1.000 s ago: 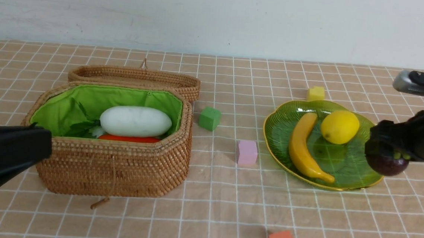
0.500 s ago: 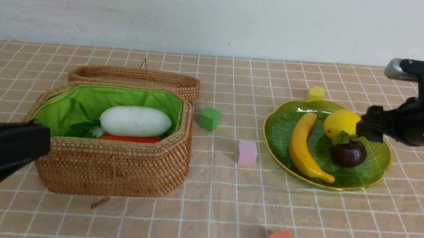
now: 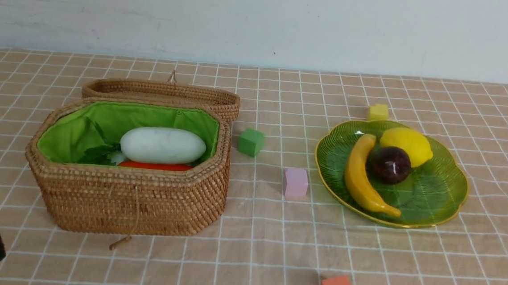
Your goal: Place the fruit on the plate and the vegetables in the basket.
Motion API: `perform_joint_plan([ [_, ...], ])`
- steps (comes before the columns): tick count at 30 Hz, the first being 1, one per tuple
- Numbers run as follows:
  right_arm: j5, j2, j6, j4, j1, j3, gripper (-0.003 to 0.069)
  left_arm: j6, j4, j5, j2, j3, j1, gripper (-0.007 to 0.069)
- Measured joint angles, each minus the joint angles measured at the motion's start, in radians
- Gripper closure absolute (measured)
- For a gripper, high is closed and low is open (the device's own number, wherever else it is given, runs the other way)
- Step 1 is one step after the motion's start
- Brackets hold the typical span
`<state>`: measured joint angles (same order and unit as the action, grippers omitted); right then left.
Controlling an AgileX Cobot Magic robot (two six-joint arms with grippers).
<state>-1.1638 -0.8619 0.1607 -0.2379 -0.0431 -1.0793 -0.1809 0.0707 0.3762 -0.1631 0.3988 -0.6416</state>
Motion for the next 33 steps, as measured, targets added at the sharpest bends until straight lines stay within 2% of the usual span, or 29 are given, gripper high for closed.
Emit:
perform_joint_plan([
  [2, -0.054, 0.103, -0.043, 0.004, 0.0, 0.0, 0.0665, -0.001, 0.0, -0.052, 0.081, -0.07, 0.0, 0.0608],
  [9, -0.099, 0.397, -0.192, 0.006, 0.0, 0.018, 0.0659, -0.001, -0.001, -0.187, 0.173, -0.209, 0.0, 0.0603],
  [15, -0.094, 0.529, -0.226, 0.013, 0.0, 0.198, 0.0653, -0.001, -0.001, -0.188, 0.173, -0.229, 0.0, 0.0603],
  [22, 0.183, 0.609, -0.248, 0.029, 0.0, 0.481, 0.0647, -0.001, -0.001, -0.15, 0.173, -0.23, 0.0, 0.0599],
  [28, 0.269, 0.609, -0.248, 0.029, 0.0, 0.628, 0.0641, -0.001, -0.001, -0.146, 0.173, -0.23, 0.0, 0.0599],
  [33, 0.314, 0.609, -0.248, 0.03, 0.0, 0.64, 0.0641, -0.001, -0.001, -0.146, 0.173, -0.23, 0.0, 0.0595],
])
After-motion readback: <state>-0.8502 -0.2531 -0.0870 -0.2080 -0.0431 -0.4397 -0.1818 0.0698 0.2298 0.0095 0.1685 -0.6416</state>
